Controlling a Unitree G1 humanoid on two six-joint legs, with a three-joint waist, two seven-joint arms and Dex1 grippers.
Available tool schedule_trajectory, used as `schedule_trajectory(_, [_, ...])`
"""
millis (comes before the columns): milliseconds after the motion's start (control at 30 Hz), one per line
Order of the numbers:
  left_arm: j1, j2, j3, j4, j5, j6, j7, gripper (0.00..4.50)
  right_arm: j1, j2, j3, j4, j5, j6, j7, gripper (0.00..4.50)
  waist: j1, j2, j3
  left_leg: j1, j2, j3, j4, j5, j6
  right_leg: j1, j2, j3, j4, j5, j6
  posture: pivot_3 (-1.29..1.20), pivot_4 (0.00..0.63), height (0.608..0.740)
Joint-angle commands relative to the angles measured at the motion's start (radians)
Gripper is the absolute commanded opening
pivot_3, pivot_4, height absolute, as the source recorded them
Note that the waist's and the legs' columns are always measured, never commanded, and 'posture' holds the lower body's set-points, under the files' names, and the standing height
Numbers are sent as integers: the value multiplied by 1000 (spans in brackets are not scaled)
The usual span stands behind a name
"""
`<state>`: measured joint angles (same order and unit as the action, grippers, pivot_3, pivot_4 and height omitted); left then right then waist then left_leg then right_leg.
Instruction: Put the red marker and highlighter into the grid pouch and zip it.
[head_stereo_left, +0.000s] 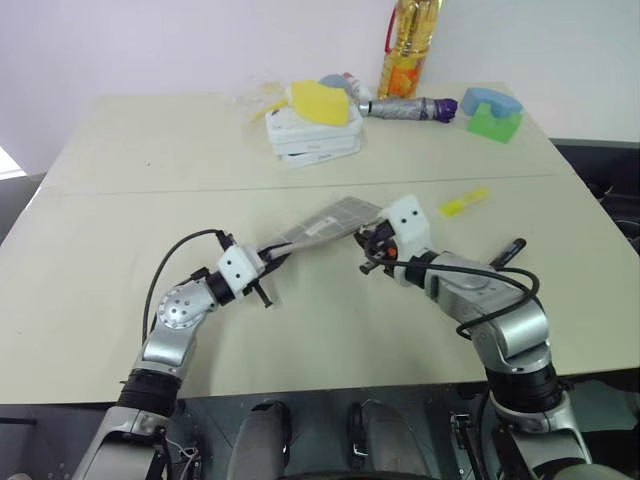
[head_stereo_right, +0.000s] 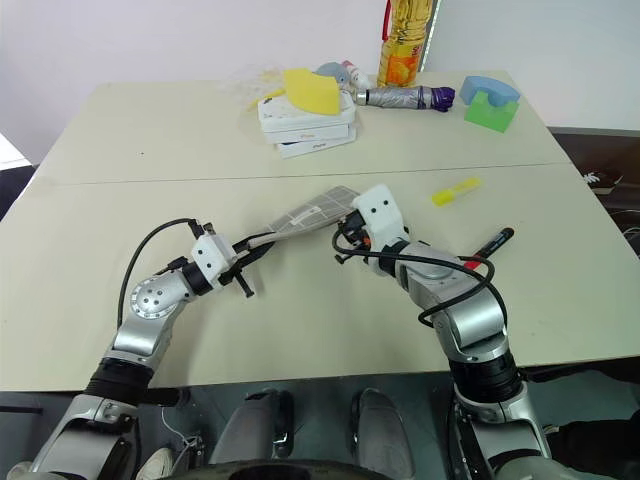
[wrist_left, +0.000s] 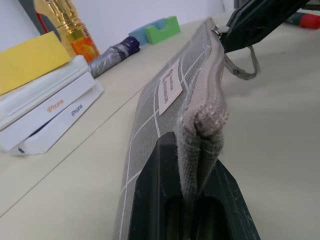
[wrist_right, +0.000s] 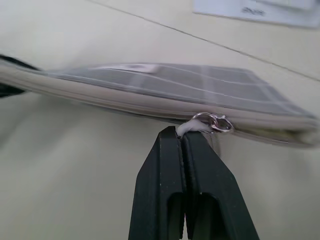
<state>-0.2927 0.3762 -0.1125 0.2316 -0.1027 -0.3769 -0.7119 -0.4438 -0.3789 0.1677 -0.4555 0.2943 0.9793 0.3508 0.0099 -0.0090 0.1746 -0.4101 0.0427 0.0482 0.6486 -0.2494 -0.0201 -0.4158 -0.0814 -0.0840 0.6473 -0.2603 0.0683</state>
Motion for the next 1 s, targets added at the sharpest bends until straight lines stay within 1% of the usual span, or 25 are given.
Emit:
schedule_trajectory(33, [-21,-29,-29,-35,29,13,22,0,-38,-8,67,-84,0,6,29,54,1,0,0,0,0,0,0,0,0,0,0,0,0,0,0,0,150,740])
schedule_trajectory(133, [-42,-63,-52,-31,55,31,47,0,-68,-10,143,-118,-3,13,55,54,2,0,0,0,0,0,0,0,0,0,0,0,0,0,0,0,150,740])
schedule_trajectory(367, [-86,-116,-67,-15,80,57,82,0,-106,-2,220,-141,-3,22,85,54,1,-1,0,0,-1,0,1,0,0,0,0,0,0,0,0,0,150,740])
schedule_trajectory(600, [-102,-128,-63,-5,88,69,101,0,-107,-10,218,-146,-1,31,98,54,1,-1,0,0,-1,0,1,0,0,0,0,0,0,0,0,0,150,740])
schedule_trajectory(667, [-106,-127,-58,-1,93,70,109,0,-93,-11,174,-155,19,52,101,593,1,-1,0,0,-1,0,1,0,0,0,0,0,0,0,0,0,150,740])
schedule_trajectory(733, [-109,-121,-50,3,97,70,116,0,-77,-33,131,-177,36,61,114,1379,1,-1,0,0,-1,0,1,0,0,0,0,0,0,0,0,0,150,740])
schedule_trajectory(800, [-111,-111,-42,8,98,69,124,0,-60,-50,72,-189,38,73,101,2443,3,-1,0,0,-1,-1,1,0,0,0,0,0,0,0,0,0,150,740])
schedule_trajectory(833, [-112,-104,-35,10,98,69,130,0,-46,-60,23,-188,36,85,85,3004,2,-1,0,0,-1,0,1,0,0,0,0,0,0,0,0,0,150,740])
schedule_trajectory(933, [-111,-87,-20,16,98,67,148,0,5,-95,-108,-172,19,113,42,4417,3,-1,0,0,-1,0,1,0,0,1,0,0,0,0,0,0,150,740])
schedule_trajectory(1000, [-108,-82,-22,18,99,63,152,0,23,-70,-220,-142,1,147,-31,4417,3,-1,0,0,-1,0,1,0,0,1,0,0,0,0,0,0,150,740])
